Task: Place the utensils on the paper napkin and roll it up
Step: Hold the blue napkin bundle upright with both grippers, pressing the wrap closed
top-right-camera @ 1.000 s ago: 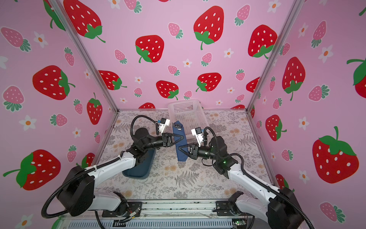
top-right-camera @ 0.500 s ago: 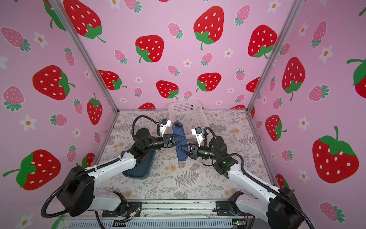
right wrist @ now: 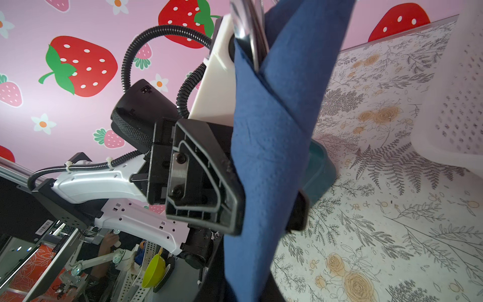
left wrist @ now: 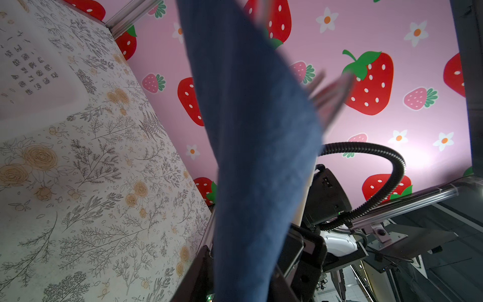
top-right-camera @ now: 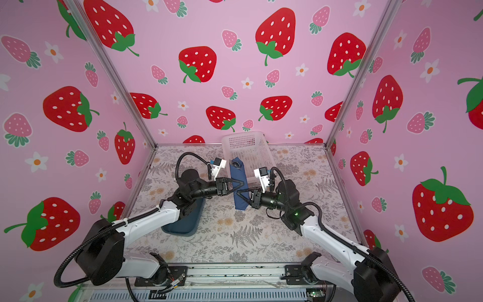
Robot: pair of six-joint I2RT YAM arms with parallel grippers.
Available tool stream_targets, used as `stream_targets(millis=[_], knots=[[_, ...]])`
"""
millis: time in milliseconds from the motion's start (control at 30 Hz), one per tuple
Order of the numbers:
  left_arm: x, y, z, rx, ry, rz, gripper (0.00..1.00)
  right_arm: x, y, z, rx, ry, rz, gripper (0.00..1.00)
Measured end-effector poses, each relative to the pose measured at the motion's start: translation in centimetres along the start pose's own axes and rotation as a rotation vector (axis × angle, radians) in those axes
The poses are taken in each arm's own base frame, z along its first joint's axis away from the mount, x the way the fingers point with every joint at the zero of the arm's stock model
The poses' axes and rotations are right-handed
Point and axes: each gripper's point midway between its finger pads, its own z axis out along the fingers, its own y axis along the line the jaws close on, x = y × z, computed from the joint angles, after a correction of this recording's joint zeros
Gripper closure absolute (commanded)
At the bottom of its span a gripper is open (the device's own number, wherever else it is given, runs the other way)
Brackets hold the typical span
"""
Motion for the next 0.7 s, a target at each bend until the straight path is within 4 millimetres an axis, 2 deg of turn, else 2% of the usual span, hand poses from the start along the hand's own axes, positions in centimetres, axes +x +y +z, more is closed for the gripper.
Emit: stream_targets(millis=[100, 200, 300, 700], knots=[[0.0, 0.0, 0.0, 0.0, 0.0, -0.001, 0.69, 0.1, -0.1, 0.0, 0.003, 0.002, 0.002, 0.84], [0.0, 0.0, 0.0, 0.0, -0.001, -0.004, 0.51, 0.0, -0.2, -0.1, 0.009, -0.001, 0.004, 0.85], [-0.1, 0.3, 0.0, -0.014, -0.008, -0.007, 0.42, -0.1, -0.5, -0.1, 0.021, -0.006, 0.005, 0.84], [-0.9, 1.2, -1.6, -0.112, -0.054, 0.003, 0.37, -1.2, -3.8, -2.4, 0.166, -0.109, 0.04, 0.85]])
